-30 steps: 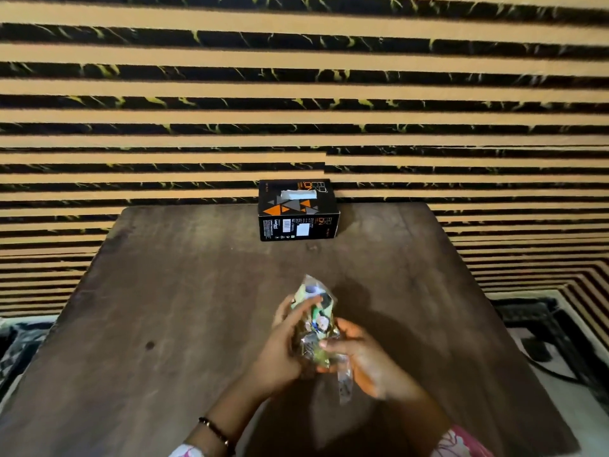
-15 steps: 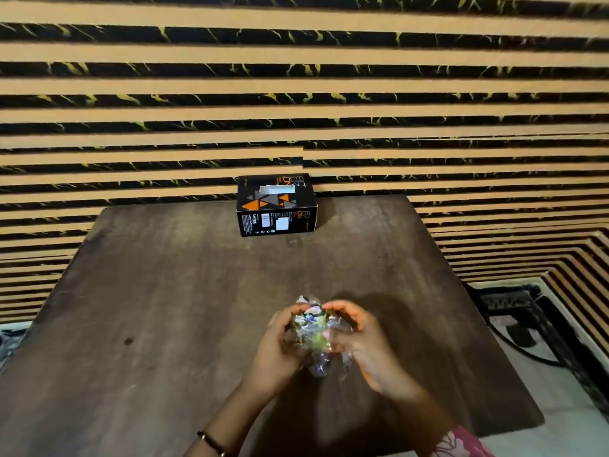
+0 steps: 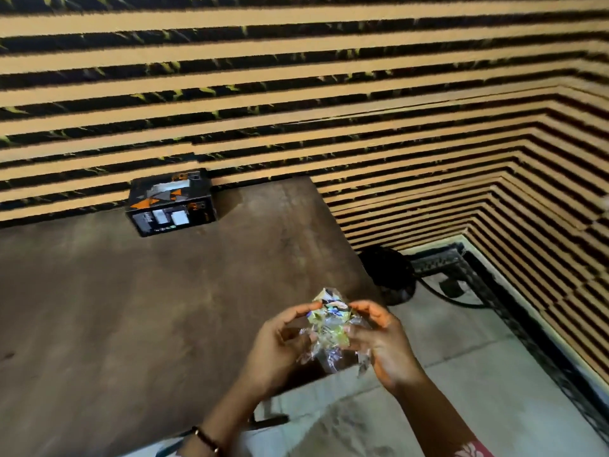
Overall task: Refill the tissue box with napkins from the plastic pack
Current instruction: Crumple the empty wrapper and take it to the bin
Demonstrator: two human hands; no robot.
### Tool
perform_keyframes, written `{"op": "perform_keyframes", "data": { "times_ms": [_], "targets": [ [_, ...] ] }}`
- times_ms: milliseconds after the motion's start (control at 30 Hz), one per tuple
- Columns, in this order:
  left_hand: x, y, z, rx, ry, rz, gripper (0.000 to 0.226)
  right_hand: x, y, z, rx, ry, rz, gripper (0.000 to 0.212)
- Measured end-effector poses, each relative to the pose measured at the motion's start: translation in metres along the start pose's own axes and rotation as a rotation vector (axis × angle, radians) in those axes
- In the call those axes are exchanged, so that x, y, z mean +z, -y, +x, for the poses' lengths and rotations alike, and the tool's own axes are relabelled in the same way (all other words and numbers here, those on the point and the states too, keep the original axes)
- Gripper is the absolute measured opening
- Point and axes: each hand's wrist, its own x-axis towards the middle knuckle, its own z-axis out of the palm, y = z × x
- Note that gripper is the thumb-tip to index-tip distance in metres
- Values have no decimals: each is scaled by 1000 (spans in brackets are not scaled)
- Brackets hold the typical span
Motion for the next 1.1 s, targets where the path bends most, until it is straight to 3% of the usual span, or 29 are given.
{"op": "perform_keyframes", "data": {
  "times_ms": [200, 467, 700, 1100],
  "targets": [
    [96, -1, 5, -29, 51, -53, 41, -104, 10, -39, -40, -177, 46, 33],
    [176, -2, 49, 76, 193, 219, 25, -198, 32, -48, -105, -354, 153, 24],
    [236, 10, 132, 83, 260, 202, 21, -251, 68, 26, -110, -383, 122, 24],
    [299, 23, 283, 58, 130, 267, 18, -359, 134, 176, -19, -407, 77, 23]
  ]
}}
